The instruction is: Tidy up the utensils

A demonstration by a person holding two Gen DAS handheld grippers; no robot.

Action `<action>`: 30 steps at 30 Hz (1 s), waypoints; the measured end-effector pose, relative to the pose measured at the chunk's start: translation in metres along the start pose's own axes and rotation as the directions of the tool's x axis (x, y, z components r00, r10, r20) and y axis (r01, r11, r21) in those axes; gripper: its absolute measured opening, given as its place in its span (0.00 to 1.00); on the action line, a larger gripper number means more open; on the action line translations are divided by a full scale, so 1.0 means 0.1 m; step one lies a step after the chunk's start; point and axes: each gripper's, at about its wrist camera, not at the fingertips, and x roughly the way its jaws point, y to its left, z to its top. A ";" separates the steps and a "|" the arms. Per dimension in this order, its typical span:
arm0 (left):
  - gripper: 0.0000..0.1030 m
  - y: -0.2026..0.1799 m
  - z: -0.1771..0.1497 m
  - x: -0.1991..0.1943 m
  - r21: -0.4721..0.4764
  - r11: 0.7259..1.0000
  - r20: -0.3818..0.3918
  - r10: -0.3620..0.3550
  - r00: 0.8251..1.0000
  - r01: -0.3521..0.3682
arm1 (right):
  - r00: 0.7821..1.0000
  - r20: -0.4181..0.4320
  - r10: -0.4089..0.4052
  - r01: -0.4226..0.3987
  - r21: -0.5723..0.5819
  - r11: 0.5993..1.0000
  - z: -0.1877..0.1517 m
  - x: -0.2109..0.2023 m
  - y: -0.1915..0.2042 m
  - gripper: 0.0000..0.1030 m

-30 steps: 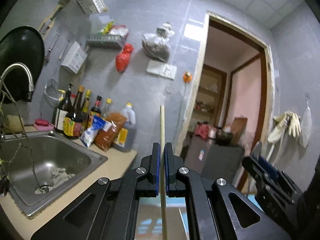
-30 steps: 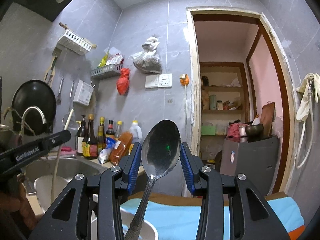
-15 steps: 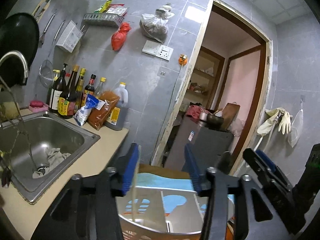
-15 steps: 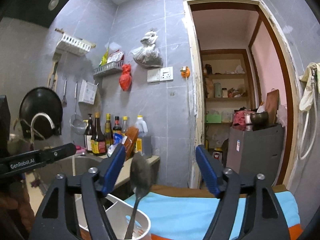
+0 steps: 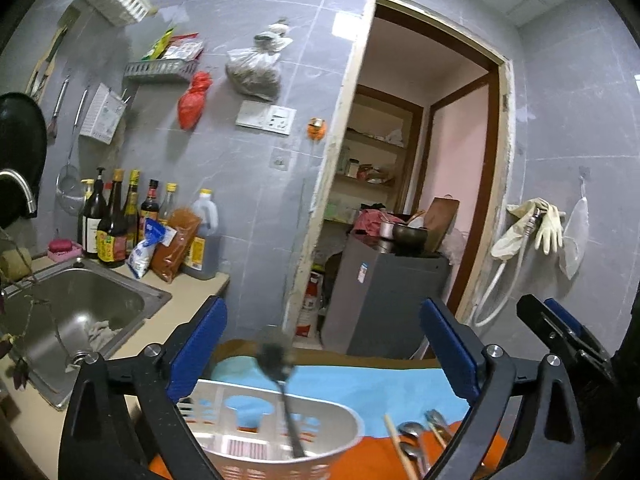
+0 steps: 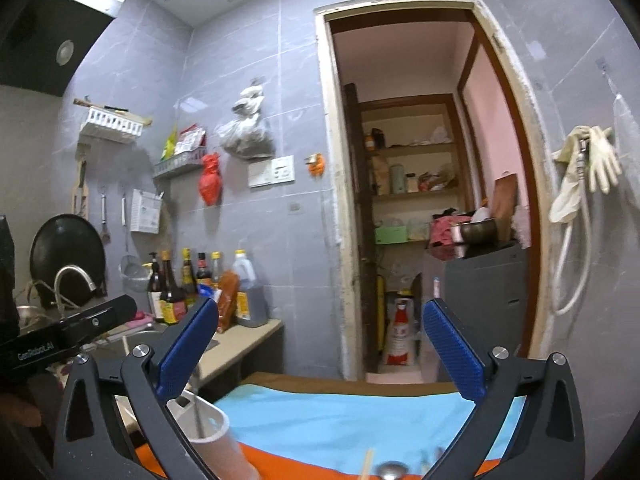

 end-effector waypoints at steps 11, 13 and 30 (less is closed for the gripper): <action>0.95 -0.75 -0.29 0.18 0.074 0.995 -0.046 -0.065 0.997 0.068 | 0.993 -0.060 -0.100 0.097 -0.041 0.994 -0.09 -0.29 -0.70 1.00; 0.95 -0.85 -0.39 0.25 0.069 0.995 -0.074 -0.069 0.995 0.074 | 0.990 -0.080 -0.112 0.109 -0.045 0.993 -0.16 -0.32 -0.80 1.00; 0.94 -1.16 -1.34 1.04 0.098 0.989 -0.402 -0.061 0.913 0.109 | 0.930 -0.333 -0.159 0.169 0.000 0.986 -0.94 -0.15 -1.52 1.00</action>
